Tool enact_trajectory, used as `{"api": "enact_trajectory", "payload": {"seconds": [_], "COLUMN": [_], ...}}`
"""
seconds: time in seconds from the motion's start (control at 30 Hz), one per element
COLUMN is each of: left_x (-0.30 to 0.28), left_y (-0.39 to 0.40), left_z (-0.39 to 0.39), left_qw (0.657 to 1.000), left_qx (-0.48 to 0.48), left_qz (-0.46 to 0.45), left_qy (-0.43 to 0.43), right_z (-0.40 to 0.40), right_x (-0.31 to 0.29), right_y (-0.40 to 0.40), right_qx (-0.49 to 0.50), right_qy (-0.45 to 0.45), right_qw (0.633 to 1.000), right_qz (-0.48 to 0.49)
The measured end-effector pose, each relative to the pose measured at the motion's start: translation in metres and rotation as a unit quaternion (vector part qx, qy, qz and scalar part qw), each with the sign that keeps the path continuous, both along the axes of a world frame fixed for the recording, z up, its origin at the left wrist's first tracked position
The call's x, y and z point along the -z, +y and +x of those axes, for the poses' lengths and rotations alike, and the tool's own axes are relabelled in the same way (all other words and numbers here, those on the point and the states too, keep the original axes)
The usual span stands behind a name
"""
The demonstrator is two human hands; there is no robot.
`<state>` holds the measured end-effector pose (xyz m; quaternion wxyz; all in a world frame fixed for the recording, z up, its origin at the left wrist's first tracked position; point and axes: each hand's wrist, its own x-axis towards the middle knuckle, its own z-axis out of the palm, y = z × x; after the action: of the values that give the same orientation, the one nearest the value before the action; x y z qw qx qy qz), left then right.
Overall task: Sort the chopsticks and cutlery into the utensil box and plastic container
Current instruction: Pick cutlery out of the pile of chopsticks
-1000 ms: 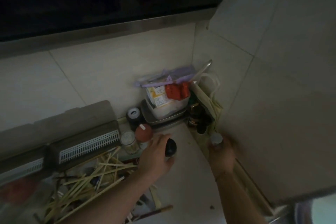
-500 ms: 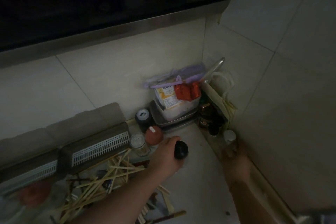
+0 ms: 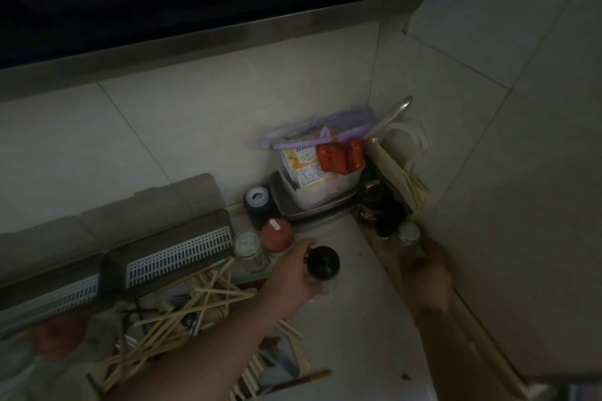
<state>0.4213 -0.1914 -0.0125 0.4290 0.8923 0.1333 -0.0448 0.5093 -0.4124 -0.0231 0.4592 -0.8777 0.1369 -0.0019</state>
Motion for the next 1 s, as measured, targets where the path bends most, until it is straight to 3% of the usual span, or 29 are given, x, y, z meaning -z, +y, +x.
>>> {"api": "enact_trajectory", "payload": {"seconds": [0.1, 0.23, 0.33, 0.43, 0.57, 0.73, 0.87, 1.0], "left_x": [0.008, 0.013, 0.006, 0.0, 0.0, 0.011, 0.011, 0.012], "left_y": [0.003, 0.0, -0.005, -0.009, -0.016, -0.026, -0.038, -0.038], "left_z": [-0.008, -0.017, -0.018, -0.02, -0.024, -0.023, -0.022, -0.018], "left_qw": [0.999, 0.985, 0.936, 0.915, 0.923, 0.978, 0.972, 0.95], "left_qx": [-0.007, -0.068, -0.171, -0.177, -0.151, -0.037, -0.051, -0.144], "left_qz": [-0.033, -0.151, -0.305, -0.36, -0.346, -0.171, -0.2, -0.253], "left_qy": [0.021, 0.041, 0.044, 0.045, 0.079, 0.112, 0.113, 0.112], "right_z": [-0.032, -0.063, -0.061, -0.06, -0.065, -0.059, -0.048, -0.039], "right_x": [0.007, 0.002, -0.004, 0.001, 0.001, -0.01, -0.011, -0.008], "right_y": [0.007, 0.047, 0.068, 0.075, 0.066, 0.023, -0.008, -0.019], "right_qx": [0.004, -0.175, -0.28, -0.328, -0.26, -0.075, 0.001, -0.012], "right_qy": [-0.037, -0.113, -0.066, -0.024, -0.051, -0.082, -0.099, -0.081], "right_qw": [0.997, 0.978, 0.957, 0.944, 0.964, 0.987, 0.995, 0.997], "right_qz": [-0.067, -0.007, -0.031, -0.03, 0.004, 0.114, 0.029, -0.006]}}
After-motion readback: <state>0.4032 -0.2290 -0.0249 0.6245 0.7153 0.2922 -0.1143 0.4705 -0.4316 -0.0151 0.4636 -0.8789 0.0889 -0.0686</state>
